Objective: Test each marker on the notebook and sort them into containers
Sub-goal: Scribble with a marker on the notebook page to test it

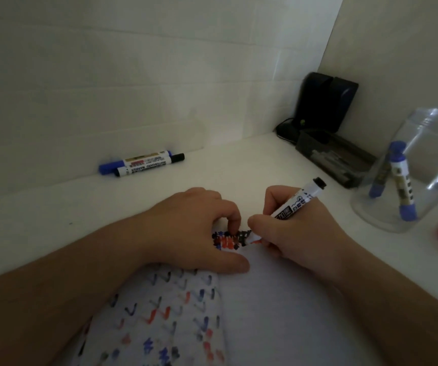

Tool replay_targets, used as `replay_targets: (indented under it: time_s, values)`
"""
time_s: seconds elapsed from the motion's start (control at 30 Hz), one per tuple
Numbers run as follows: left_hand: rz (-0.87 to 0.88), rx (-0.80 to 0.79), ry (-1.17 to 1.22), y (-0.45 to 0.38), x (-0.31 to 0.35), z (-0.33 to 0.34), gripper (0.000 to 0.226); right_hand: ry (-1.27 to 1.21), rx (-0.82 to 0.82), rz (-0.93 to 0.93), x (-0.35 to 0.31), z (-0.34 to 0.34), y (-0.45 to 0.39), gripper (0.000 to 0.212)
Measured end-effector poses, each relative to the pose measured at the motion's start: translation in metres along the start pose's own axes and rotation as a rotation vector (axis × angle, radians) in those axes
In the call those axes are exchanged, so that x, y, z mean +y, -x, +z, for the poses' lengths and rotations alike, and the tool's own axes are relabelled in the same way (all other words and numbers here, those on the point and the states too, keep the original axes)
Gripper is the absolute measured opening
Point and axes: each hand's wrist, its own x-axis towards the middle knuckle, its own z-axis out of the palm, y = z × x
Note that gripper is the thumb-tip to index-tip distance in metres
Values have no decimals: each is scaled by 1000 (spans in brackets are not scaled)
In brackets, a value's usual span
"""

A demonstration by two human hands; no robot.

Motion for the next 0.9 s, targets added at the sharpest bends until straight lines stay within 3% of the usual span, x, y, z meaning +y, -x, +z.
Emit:
replay_targets:
  time_s: [0.9]
  values:
    - [-19,-27,9,-1,-1,0,55,38,-2,-1,-2,3,2,33]
